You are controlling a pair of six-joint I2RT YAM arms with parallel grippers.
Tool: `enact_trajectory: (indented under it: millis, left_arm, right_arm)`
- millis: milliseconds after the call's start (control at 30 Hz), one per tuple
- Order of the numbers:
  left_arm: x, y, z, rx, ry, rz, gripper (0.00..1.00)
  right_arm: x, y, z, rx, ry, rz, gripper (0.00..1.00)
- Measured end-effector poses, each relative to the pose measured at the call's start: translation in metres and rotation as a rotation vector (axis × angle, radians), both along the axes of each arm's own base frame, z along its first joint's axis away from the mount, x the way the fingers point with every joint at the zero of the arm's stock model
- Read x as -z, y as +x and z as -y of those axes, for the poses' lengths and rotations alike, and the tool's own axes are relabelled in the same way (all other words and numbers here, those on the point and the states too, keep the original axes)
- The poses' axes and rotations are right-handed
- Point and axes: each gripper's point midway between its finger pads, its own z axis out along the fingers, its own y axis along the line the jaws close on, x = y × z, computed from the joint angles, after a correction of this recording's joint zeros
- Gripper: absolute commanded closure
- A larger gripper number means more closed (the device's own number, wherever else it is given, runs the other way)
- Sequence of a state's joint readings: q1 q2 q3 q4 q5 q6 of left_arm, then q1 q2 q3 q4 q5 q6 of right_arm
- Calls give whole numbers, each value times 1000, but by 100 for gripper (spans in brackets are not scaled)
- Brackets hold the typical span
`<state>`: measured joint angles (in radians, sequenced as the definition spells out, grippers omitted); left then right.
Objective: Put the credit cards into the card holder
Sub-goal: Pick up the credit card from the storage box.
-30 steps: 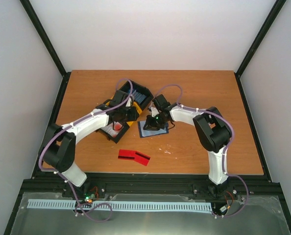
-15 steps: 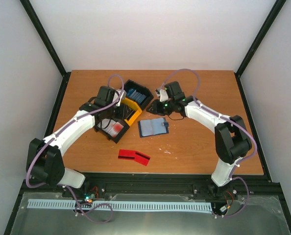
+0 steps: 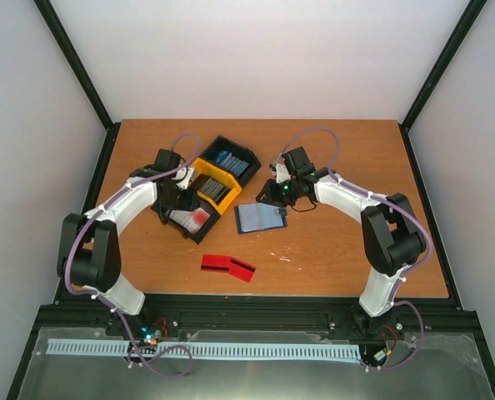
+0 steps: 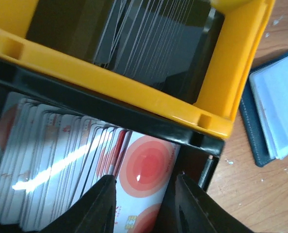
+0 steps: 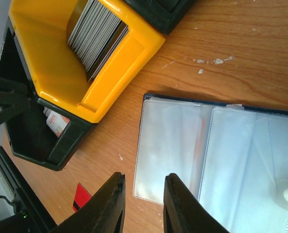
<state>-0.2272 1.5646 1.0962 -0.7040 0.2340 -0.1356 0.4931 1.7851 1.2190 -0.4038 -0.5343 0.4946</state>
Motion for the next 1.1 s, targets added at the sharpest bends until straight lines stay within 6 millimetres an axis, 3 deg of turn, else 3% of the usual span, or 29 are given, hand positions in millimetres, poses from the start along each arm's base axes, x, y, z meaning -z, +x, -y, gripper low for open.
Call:
enact_trajectory:
  millis: [100, 300, 433, 533, 667, 833, 1000, 1100]
  left_arm:
    - [18, -2, 1, 12, 8, -52, 74]
    - [54, -8, -6, 14, 69, -160, 70]
    - [52, -6, -7, 19, 76, -158, 68]
    - [49, -4, -6, 27, 73, -150, 76]
    - [47, -3, -3, 42, 63, -149, 80]
    - [48, -6, -2, 48, 58, -161, 79]
    - [51, -7, -3, 48, 61, -171, 70]
    - [54, -7, -3, 48, 67, -176, 73]
  right_arm:
    - [3, 6, 0, 4, -3, -2, 77]
    - [8, 12, 7, 23, -9, -12, 77]
    - [10, 15, 10, 31, -9, -15, 77]
    - [11, 15, 10, 31, -7, -17, 77]
    - [12, 17, 11, 37, -5, -19, 77]
    - [11, 18, 10, 38, -2, -15, 77]
    - [11, 18, 10, 37, 3, -16, 77]
    - [13, 18, 9, 34, 6, -23, 77]
